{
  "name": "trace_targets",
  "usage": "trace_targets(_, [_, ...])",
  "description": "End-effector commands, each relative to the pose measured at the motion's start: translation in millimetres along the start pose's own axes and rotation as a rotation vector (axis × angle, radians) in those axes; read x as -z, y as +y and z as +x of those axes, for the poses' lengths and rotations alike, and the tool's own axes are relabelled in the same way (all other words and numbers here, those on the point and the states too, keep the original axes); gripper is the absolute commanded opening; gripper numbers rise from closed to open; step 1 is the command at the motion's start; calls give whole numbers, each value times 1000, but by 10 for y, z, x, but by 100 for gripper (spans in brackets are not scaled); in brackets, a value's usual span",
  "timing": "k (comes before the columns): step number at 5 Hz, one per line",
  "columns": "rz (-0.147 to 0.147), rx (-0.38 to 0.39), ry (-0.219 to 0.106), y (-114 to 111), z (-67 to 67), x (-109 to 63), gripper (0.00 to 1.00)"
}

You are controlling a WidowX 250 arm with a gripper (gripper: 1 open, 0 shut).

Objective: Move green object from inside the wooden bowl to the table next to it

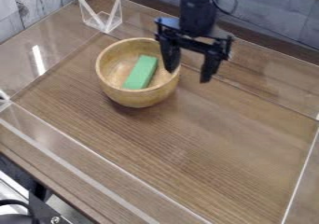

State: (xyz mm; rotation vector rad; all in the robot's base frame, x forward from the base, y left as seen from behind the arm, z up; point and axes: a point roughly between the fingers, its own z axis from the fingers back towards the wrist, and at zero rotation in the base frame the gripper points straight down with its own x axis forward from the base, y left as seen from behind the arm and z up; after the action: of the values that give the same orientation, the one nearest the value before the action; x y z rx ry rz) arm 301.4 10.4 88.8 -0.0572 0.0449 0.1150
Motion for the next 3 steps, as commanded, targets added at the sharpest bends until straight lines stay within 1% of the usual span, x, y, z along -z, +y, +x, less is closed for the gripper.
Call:
trace_targets(1, [6, -83, -77, 336, 92, -330, 100])
trace_targets(2, [0, -144, -78, 529, 38, -254, 100])
trace_targets(3, [6, -203, -73, 660, 7, -103, 100])
